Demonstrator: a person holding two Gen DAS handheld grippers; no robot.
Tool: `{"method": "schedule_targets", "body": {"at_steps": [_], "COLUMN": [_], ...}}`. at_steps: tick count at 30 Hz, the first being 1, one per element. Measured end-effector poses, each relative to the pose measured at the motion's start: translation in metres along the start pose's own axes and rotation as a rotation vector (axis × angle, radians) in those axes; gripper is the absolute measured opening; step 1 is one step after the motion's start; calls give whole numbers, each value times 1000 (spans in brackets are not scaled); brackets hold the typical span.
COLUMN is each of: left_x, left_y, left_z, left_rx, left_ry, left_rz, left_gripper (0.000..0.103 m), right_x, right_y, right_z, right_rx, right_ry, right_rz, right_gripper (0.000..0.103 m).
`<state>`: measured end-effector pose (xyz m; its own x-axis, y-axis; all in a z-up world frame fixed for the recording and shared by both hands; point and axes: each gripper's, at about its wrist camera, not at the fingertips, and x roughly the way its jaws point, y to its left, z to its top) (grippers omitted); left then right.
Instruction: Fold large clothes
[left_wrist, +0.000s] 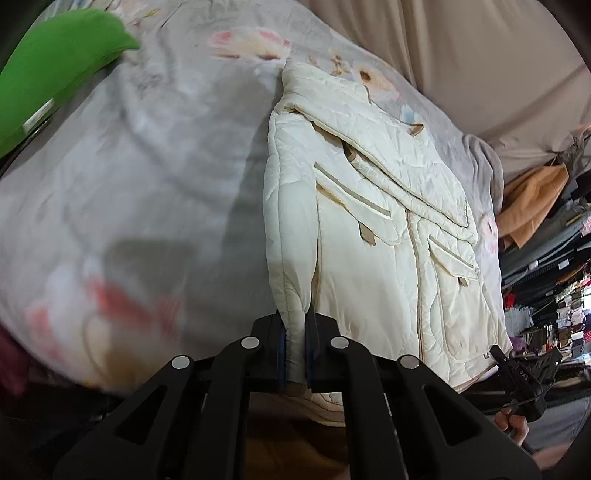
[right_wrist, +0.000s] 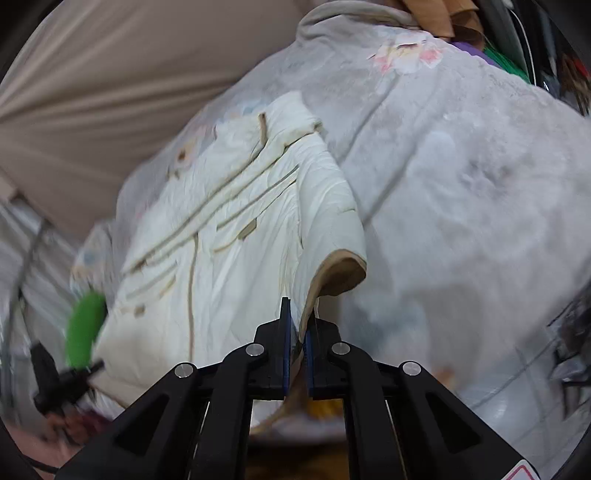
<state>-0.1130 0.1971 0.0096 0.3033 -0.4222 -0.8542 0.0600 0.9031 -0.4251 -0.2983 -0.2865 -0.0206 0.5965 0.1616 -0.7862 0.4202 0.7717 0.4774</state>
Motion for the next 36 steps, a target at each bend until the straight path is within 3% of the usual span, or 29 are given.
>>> {"method": "schedule_targets", "body": {"at_steps": [3, 5, 9, 12, 16, 20, 24, 25, 32, 36], "left_x": [-23, -34, -50, -44, 4, 61, 107, 113, 101, 101], "left_y": [6, 0, -34, -59, -78, -87, -85, -86, -75, -72], "left_z": [-20, -16, 45, 100, 165, 205, 226, 229, 229, 227], "left_rx": [-15, -25, 39, 109, 122, 116, 109, 114, 73, 38], "left_ry": [33, 16, -161, -288, -333, -333, -306, -299, -313, -332], "left_rz": [30, 28, -36, -44, 6, 126, 229, 243, 166, 192], "left_gripper": [6, 6, 6, 6, 7, 10, 17, 20, 25, 25], "right_x": [-30, -46, -57, -37, 14, 58, 57, 57, 84, 112], "right_y": [6, 14, 44, 57, 58, 66, 69, 68, 48, 30], "right_z": [-23, -15, 45, 102, 160, 207, 232, 235, 211, 188], "right_rx": [-67, -64, -98, -92, -24, -24, 16, 20, -138, -194], "right_ry": [66, 35, -149, -273, -301, -333, -461, -475, -278, -163], "right_rz": [-21, 10, 104, 166, 192, 100, 89, 85, -16, -63], "right_gripper": [6, 6, 6, 6, 8, 28, 57, 58, 59, 59]}}
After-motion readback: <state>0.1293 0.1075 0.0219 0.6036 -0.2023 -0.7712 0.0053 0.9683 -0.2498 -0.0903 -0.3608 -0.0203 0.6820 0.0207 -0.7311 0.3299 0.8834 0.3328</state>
